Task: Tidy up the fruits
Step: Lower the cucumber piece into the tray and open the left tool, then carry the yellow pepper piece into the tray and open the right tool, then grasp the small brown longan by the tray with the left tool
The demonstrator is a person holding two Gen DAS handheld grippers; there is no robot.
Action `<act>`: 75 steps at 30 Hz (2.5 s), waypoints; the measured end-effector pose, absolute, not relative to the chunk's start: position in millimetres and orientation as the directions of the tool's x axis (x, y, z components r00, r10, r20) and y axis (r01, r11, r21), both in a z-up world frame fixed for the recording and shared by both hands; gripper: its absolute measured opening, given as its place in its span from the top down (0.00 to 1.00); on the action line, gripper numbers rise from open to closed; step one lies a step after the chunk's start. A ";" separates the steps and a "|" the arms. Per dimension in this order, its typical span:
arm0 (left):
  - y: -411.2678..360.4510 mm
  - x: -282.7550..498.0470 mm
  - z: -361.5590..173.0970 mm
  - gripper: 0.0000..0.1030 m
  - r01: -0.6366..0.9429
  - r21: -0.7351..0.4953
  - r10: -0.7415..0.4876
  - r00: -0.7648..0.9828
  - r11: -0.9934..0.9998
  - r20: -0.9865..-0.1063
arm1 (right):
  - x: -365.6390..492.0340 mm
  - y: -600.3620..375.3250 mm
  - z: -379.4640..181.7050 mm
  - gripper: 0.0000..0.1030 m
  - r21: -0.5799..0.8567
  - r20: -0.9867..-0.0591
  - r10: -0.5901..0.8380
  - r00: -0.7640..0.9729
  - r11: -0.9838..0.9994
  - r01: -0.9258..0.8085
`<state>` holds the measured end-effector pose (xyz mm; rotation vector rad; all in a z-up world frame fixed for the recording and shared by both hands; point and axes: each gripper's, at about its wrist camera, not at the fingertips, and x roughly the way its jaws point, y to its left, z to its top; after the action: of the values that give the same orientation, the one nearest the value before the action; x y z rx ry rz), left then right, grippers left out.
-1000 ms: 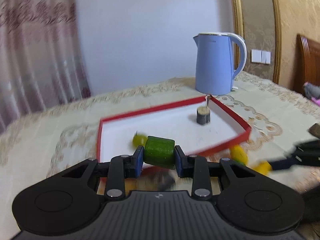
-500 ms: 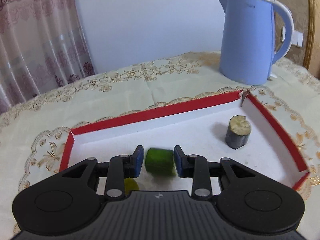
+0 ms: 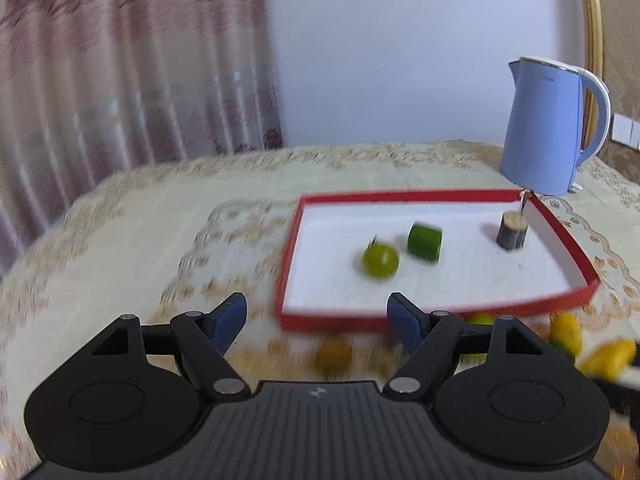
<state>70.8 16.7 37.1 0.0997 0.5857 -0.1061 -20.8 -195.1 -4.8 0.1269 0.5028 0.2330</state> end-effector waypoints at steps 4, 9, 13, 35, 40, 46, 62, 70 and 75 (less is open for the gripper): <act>29.7 59.2 18.9 0.25 0.119 0.027 -0.079 0.798 0.993 -0.598 | -21.9 -187.9 -2.2 0.55 0.160 -0.458 0.249 0.853 0.967 -0.197; 26.5 50.0 9.6 0.25 0.101 0.077 -0.037 0.807 0.992 -0.590 | -23.0 -185.4 1.4 0.55 0.151 -0.454 0.237 0.859 0.971 -0.188; 23.1 49.7 7.5 0.25 0.093 0.096 -0.019 0.809 0.991 -0.587 | -19.3 -185.0 6.5 0.55 0.139 -0.449 0.229 0.864 0.973 -0.185; 28.1 50.0 4.7 0.25 0.079 0.108 0.002 0.797 0.991 -0.603 | 94.8 -200.6 36.7 0.55 0.026 -0.465 0.100 0.880 0.995 -0.099; 29.7 51.8 3.9 0.25 0.065 0.124 0.023 0.796 0.990 -0.605 | 135.2 -211.9 30.0 0.55 0.047 -0.497 0.053 0.866 0.998 -0.034; 33.6 53.3 2.1 0.25 0.057 0.127 0.034 0.789 0.990 -0.613 | 174.7 -216.5 11.2 0.55 0.055 -0.555 0.010 0.832 0.998 0.025; 65.7 43.4 7.1 0.25 0.236 0.042 -0.170 0.804 0.971 -0.570 | 86.2 -211.4 31.7 0.27 0.075 -0.425 0.063 0.903 0.997 -0.034; 46.4 68.7 6.6 0.25 0.272 0.141 -0.150 0.815 0.952 -0.559 | 22.8 -219.3 4.8 0.22 0.265 -0.390 0.129 0.912 0.964 -0.022; 37.0 85.6 -5.5 0.37 0.305 0.156 -0.154 0.784 0.940 -0.602 | 16.7 -221.4 -3.4 0.22 0.267 -0.411 0.133 0.902 0.963 -0.020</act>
<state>85.6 37.0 -5.5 0.2517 0.6239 -0.2504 16.7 -221.4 -3.4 0.2618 0.4408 0.0800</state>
